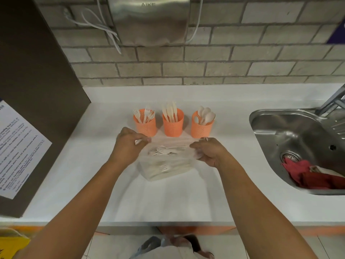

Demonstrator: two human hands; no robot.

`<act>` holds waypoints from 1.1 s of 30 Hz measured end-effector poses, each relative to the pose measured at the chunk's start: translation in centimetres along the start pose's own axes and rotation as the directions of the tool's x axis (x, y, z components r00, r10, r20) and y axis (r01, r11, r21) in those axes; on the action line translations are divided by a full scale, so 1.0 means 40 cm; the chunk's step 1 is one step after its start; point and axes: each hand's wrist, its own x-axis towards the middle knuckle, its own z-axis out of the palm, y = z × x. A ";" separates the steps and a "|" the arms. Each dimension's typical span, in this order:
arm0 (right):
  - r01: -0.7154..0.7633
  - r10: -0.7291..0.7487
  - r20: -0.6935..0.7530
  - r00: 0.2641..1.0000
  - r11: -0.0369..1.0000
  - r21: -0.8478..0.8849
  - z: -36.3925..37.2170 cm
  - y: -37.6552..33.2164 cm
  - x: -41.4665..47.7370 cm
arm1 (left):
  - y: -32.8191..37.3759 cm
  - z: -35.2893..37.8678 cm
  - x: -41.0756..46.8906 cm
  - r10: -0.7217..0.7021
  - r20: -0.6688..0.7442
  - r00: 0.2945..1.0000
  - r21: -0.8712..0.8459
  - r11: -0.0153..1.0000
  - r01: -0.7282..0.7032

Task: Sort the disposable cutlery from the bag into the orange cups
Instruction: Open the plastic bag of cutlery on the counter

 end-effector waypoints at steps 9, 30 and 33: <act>0.119 -0.605 -0.169 0.778 0.407 -0.906 0.035 -0.021 -0.018 | 0.063 0.019 -0.029 0.020 -0.149 0.989 0.014 1.000 -0.018; 0.186 -0.279 -0.322 0.905 0.939 -0.290 0.047 -0.015 0.030 | 0.065 0.018 -0.045 -0.497 0.057 0.866 -0.776 0.524 0.352; 0.161 -0.205 -0.324 0.924 0.975 -0.156 0.026 -0.025 0.025 | 0.068 0.012 -0.040 -0.533 0.208 0.820 -0.884 0.256 0.391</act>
